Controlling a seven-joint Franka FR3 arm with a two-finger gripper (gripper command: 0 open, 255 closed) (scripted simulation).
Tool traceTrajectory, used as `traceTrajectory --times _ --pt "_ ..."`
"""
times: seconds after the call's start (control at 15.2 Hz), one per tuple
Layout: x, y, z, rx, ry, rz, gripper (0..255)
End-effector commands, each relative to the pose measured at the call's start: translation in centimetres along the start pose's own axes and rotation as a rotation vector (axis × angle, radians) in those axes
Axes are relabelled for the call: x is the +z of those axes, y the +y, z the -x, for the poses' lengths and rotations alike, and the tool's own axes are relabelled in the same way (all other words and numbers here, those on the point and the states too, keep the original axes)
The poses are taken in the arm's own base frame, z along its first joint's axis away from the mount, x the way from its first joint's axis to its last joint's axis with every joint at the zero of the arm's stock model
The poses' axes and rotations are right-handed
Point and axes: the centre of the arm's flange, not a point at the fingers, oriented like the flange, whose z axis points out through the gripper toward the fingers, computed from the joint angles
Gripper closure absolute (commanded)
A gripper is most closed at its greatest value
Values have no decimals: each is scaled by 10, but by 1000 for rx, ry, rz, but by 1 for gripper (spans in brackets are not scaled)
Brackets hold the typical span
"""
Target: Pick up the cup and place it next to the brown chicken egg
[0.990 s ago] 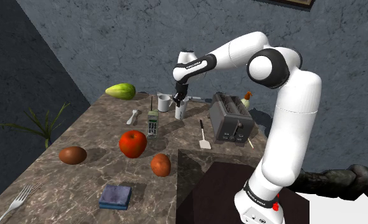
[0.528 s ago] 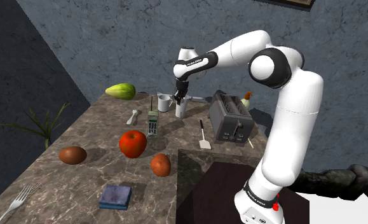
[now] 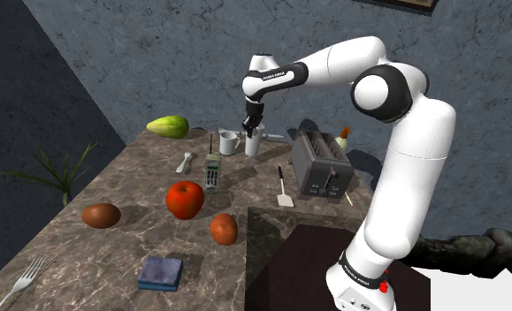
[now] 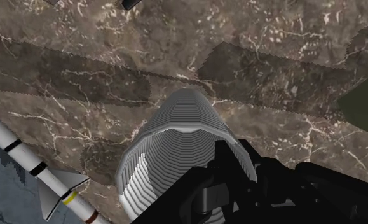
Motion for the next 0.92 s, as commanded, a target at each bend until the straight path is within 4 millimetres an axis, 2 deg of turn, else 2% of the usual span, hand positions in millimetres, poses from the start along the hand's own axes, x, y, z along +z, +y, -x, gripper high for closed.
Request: traceTrajectory --times 0.0,0.86 --pt "-11 1 1 0 0 0 255" --pt "-79 6 -2 0 0 0 255"
